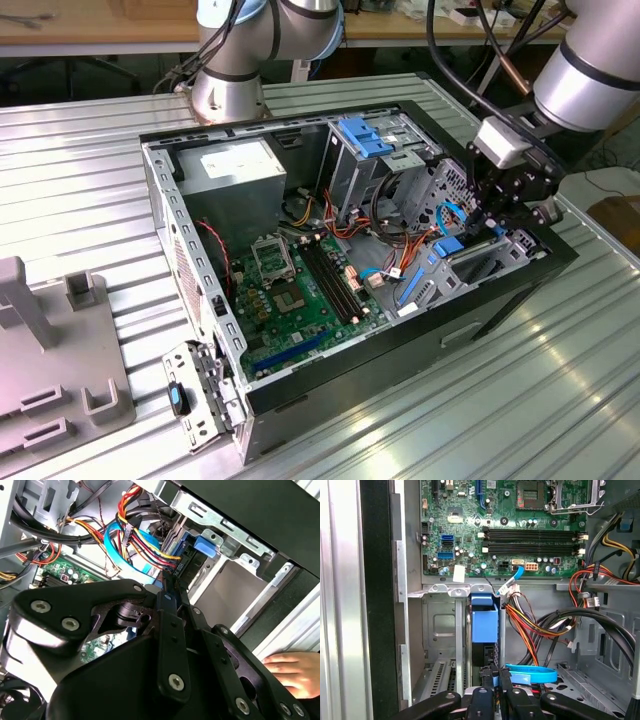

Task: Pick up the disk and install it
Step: 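Insert the second disk wire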

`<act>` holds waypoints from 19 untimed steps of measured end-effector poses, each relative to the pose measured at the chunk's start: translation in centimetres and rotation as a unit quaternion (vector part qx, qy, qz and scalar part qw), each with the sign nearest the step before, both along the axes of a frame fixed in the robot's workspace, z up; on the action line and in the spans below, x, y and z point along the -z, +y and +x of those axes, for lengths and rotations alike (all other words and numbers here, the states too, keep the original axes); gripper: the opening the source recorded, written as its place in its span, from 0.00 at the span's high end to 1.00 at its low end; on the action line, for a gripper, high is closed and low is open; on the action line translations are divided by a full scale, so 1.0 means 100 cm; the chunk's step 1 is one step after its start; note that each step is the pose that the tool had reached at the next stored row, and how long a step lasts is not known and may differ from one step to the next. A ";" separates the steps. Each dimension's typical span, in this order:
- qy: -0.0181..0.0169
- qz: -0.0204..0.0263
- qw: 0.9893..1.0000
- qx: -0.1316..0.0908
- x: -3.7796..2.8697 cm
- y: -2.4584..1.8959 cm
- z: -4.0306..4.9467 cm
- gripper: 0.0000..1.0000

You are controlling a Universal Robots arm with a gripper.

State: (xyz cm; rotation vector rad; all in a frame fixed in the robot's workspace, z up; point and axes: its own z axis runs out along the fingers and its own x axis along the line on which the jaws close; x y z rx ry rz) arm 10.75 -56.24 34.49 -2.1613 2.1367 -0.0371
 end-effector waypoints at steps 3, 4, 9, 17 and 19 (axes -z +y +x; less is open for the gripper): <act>0.000 0.002 1.000 0.000 0.0009 0.0000 0.0000 0.84; 0.000 0.003 1.000 0.000 0.0013 0.0000 0.0000 0.84; 0.000 0.007 1.000 0.000 0.0037 0.0000 0.0000 0.84; 0.000 0.012 1.000 0.000 0.0064 0.0000 0.0000 0.84; 0.000 0.012 1.000 0.000 0.0064 0.0000 0.0000 0.84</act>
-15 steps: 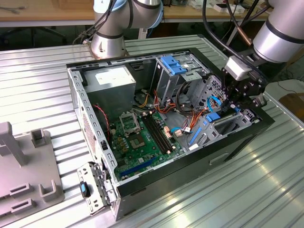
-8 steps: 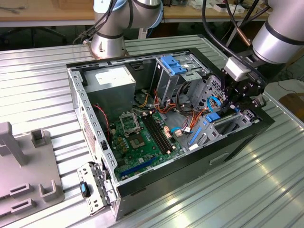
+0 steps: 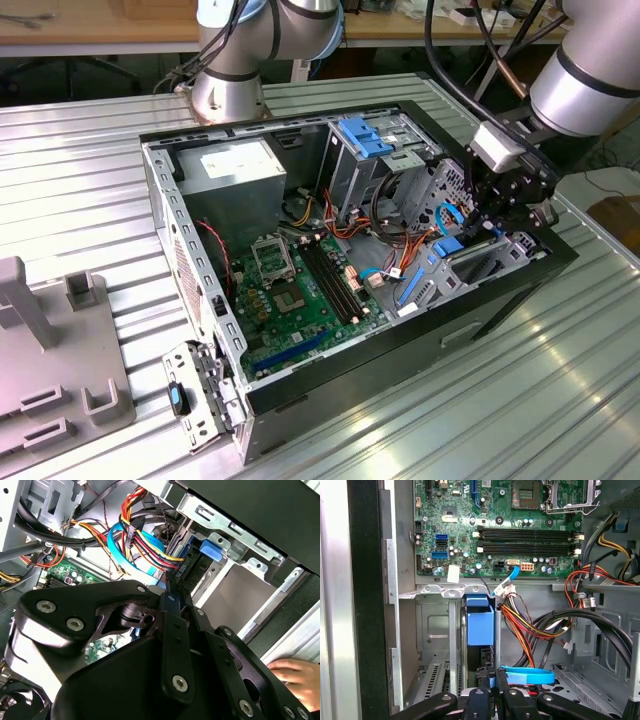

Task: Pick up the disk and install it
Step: 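Insert the second disk wire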

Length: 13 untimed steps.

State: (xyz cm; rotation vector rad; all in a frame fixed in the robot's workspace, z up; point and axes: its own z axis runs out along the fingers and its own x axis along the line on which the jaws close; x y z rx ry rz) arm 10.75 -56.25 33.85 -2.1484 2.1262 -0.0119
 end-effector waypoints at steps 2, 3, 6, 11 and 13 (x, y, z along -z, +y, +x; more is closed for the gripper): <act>0.000 0.001 1.000 0.000 0.0000 0.0001 0.0001 0.84; 0.000 0.001 1.000 0.000 -0.0008 0.0001 0.0001 0.82; 0.000 0.000 1.000 0.000 -0.0057 0.0000 0.0000 0.76; 0.000 0.000 1.000 0.000 -0.0183 0.0001 0.0000 0.89; 0.000 0.000 1.000 0.000 -0.0184 0.0001 0.0000 0.89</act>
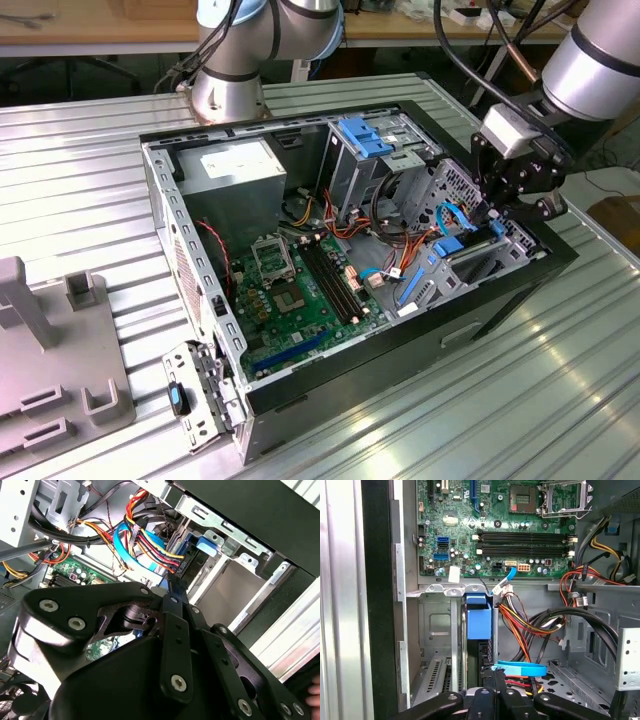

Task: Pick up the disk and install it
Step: 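Insert the second disk wire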

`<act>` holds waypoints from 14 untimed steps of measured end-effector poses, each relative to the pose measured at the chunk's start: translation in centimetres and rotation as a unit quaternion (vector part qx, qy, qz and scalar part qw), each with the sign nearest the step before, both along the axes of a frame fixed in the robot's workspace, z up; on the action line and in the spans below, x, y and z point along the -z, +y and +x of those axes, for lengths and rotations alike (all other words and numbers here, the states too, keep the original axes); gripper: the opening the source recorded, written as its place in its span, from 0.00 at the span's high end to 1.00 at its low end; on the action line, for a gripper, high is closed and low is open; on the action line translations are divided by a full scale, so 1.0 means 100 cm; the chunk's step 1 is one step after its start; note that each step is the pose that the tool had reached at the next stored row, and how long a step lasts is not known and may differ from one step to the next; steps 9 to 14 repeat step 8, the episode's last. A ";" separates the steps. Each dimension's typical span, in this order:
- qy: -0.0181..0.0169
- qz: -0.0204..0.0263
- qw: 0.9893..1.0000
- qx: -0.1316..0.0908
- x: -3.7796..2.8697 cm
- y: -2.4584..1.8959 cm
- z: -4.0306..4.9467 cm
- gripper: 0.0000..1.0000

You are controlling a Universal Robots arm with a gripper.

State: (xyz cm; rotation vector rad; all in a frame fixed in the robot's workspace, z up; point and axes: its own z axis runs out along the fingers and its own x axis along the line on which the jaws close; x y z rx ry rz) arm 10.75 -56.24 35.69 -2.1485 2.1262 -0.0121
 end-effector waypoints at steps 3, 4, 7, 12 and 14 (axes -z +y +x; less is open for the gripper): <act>0.000 0.000 1.000 0.000 -0.0005 0.0000 0.0000 0.89; 0.000 0.000 1.000 0.000 -0.0006 0.0000 0.0000 0.89; 0.000 0.000 1.000 0.000 -0.0014 0.0000 0.0000 0.89; 0.000 0.000 1.000 0.000 -0.0016 0.0000 0.0000 0.89; 0.000 0.000 1.000 0.000 -0.0016 0.0000 0.0000 0.89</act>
